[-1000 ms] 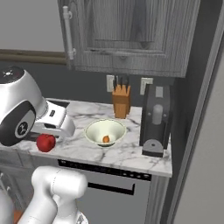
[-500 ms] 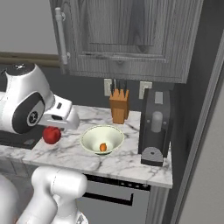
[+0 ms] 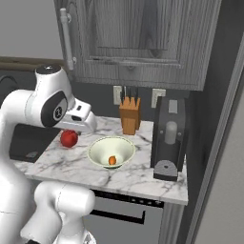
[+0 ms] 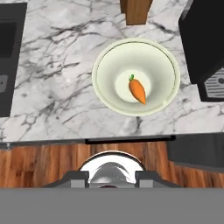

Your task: Take the squash, carrot, and bell pepper from the freezer and place them in the bowl on the counter.

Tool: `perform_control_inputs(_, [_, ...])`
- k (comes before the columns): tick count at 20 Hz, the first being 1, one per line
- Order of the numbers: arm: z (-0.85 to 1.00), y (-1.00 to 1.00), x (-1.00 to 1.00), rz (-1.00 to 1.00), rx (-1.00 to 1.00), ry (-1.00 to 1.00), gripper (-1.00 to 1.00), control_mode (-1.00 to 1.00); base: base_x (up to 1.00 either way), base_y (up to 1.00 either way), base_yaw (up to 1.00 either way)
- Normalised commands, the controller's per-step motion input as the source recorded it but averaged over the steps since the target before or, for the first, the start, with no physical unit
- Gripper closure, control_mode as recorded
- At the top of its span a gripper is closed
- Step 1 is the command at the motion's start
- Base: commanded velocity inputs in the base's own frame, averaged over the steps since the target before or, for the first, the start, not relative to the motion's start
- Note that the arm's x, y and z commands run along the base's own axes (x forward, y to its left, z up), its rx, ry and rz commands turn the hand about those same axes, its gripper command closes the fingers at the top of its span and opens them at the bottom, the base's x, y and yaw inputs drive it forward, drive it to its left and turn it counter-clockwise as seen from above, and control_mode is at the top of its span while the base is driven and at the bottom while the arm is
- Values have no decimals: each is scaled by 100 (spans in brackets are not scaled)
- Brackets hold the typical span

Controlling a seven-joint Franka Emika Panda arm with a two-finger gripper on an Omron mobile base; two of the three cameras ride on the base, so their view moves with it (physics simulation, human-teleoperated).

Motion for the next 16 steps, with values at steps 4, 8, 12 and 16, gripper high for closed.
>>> perform_control_inputs(4, [-68, -18, 41, 0, 0, 1, 100, -100, 0, 0, 0])
perform_control_inputs(8, [-72, -18, 53, 0, 0, 0, 100, -100, 0, 0, 0])
perform_control_inputs(12, [-59, -23, 52, 0, 0, 0, 100, -100, 0, 0, 0])
perform_control_inputs(16, [-45, -9, 63, 0, 0, 0, 100, -100, 0, 0, 0])
